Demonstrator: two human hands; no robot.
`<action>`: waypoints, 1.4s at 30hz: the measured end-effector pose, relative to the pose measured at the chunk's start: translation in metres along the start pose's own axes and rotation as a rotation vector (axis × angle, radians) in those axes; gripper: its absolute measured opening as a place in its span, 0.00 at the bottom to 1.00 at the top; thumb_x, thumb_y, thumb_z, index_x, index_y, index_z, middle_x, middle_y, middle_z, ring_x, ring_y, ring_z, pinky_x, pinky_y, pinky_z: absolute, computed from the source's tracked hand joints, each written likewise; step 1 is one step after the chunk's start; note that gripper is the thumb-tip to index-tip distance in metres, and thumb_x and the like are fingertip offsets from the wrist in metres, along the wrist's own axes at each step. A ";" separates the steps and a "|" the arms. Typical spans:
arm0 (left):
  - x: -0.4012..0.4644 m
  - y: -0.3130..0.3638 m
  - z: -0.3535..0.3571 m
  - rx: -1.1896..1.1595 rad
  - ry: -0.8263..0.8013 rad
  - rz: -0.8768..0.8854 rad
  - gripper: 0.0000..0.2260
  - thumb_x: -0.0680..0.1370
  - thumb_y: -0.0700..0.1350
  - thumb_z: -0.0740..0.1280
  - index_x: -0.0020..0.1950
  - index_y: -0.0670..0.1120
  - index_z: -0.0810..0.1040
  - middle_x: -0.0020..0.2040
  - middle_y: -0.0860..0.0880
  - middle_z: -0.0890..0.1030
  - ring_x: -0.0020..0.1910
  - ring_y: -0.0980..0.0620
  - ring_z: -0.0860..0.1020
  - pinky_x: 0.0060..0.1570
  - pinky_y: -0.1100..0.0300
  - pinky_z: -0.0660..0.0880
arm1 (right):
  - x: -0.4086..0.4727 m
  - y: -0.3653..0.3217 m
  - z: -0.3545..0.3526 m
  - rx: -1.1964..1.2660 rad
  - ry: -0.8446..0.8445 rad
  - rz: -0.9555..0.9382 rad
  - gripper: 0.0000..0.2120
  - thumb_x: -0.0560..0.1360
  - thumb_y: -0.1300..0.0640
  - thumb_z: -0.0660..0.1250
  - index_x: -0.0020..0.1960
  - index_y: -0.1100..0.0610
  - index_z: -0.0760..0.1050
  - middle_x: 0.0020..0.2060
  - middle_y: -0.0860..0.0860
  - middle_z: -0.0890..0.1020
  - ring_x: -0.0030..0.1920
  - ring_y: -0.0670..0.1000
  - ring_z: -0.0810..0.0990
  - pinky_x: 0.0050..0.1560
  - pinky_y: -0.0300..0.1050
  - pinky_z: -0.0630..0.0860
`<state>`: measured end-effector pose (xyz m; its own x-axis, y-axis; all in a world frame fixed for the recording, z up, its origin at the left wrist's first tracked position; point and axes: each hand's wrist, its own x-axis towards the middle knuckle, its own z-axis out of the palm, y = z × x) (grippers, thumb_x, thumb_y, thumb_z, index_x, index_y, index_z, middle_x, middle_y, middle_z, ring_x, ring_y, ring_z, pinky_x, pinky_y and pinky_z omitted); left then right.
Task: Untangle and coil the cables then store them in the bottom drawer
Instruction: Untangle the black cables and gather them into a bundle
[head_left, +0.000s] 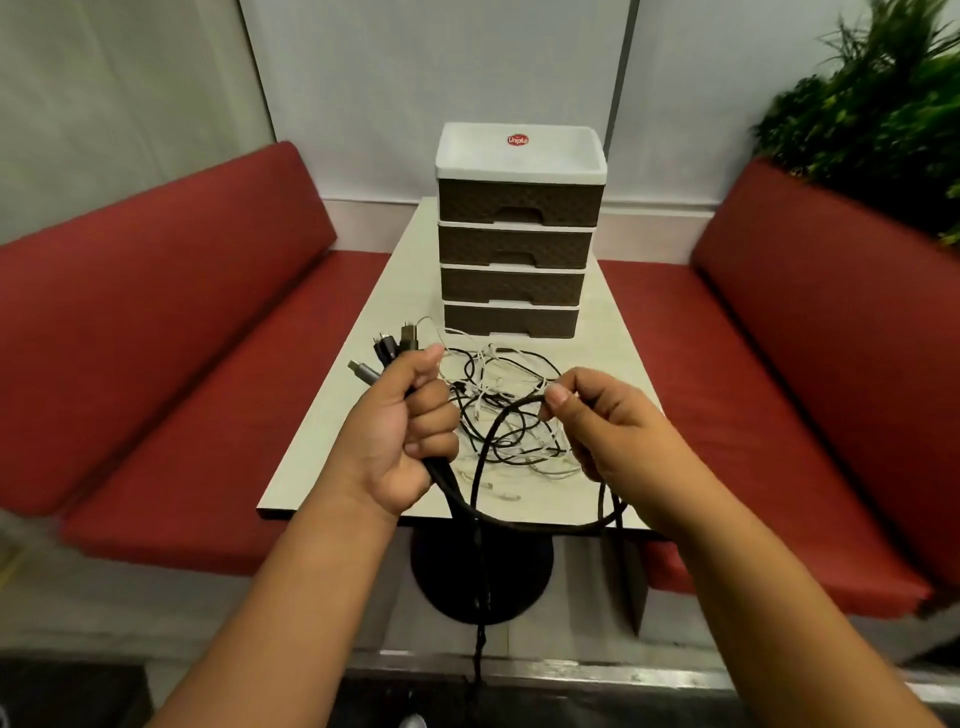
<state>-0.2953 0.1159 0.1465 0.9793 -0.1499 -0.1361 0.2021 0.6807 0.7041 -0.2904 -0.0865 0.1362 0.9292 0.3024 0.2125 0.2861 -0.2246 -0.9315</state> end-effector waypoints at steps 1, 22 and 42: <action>-0.004 0.001 0.003 0.011 -0.010 0.010 0.15 0.72 0.47 0.65 0.33 0.52 0.58 0.21 0.55 0.53 0.16 0.61 0.54 0.16 0.69 0.48 | -0.003 0.008 0.004 -0.023 -0.040 0.041 0.12 0.79 0.47 0.62 0.41 0.52 0.75 0.23 0.42 0.65 0.26 0.47 0.61 0.29 0.41 0.58; -0.021 0.005 0.048 0.179 -0.027 0.047 0.21 0.79 0.46 0.63 0.28 0.52 0.59 0.20 0.56 0.55 0.17 0.59 0.53 0.18 0.69 0.48 | -0.025 0.034 0.048 0.377 -0.223 0.150 0.27 0.76 0.36 0.58 0.56 0.59 0.79 0.50 0.56 0.84 0.55 0.54 0.82 0.59 0.49 0.78; -0.002 0.022 0.030 0.193 0.005 0.088 0.26 0.79 0.53 0.62 0.25 0.51 0.55 0.20 0.55 0.53 0.17 0.58 0.52 0.20 0.70 0.47 | -0.052 0.084 0.097 0.087 -0.274 0.333 0.14 0.75 0.42 0.67 0.38 0.51 0.76 0.38 0.55 0.80 0.41 0.48 0.80 0.49 0.46 0.77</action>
<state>-0.2934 0.1103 0.1833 0.9931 -0.0925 -0.0715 0.1104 0.5411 0.8337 -0.3371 -0.0312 0.0188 0.8675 0.4641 -0.1788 -0.0500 -0.2763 -0.9598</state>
